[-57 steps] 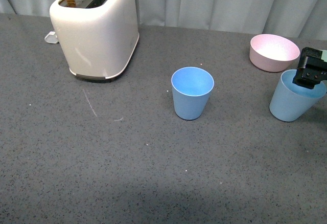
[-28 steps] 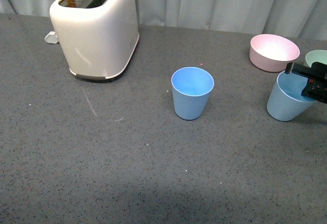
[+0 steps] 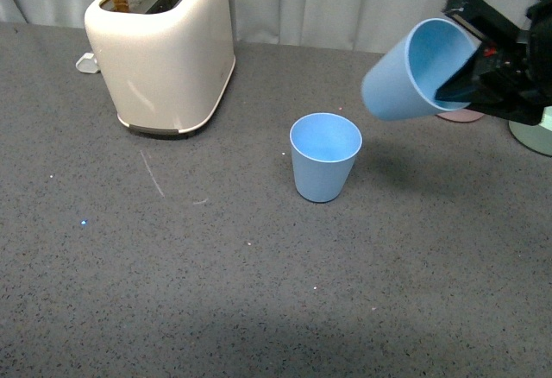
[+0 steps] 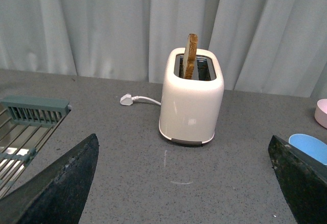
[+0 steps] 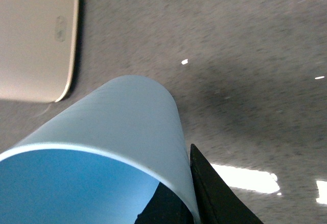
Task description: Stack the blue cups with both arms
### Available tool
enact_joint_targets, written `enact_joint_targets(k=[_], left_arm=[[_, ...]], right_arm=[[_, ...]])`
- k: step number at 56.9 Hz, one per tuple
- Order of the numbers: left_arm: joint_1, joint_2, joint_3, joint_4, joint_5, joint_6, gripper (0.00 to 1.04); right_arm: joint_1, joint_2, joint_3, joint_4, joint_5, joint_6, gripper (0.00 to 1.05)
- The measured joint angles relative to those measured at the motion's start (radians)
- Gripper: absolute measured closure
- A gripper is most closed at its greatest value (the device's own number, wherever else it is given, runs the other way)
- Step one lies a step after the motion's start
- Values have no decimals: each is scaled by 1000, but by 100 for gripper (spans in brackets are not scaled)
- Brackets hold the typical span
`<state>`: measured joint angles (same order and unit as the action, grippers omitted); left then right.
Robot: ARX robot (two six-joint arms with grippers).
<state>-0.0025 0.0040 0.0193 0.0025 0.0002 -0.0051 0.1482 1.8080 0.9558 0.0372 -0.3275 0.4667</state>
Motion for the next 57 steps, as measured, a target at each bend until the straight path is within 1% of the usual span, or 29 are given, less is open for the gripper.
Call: enact_joint_targets(k=[8,18,33,34,38,39,42,46,49,51,57], left_arm=[[0,0,0,0,0,0,7],[0,0,0,0,0,0,7],[0,0,0,0,0,0,7],[0,0,0,0,0,0,7],[0,0,0,0,0,0,7],[0,0,0,0,0,0,7],[0,0,0,0,0,0,7],[0,0,0,0,0,0,7],[0,0,0,0,0,0,7],[0,0,0,0,0,0,7],[0,0,0,0,0,0,7]], right_arm=[[64,1,6,-28,-18,22,104],[111,21,30,-32,-8,38,104],[132,69,63,-47,4,46,104],[133,71,63,-48,6,45,102],[135,74,64,-48,8,47,88],[136,74,64,-47,11,47,83],[136,74,64,-39,12,50,72],[135,71,63,-24,29,53,55],[132,64,58,-12,45,50,44],[127,51,48,2,58,46,35],[113,23,35,3,85,32,19]])
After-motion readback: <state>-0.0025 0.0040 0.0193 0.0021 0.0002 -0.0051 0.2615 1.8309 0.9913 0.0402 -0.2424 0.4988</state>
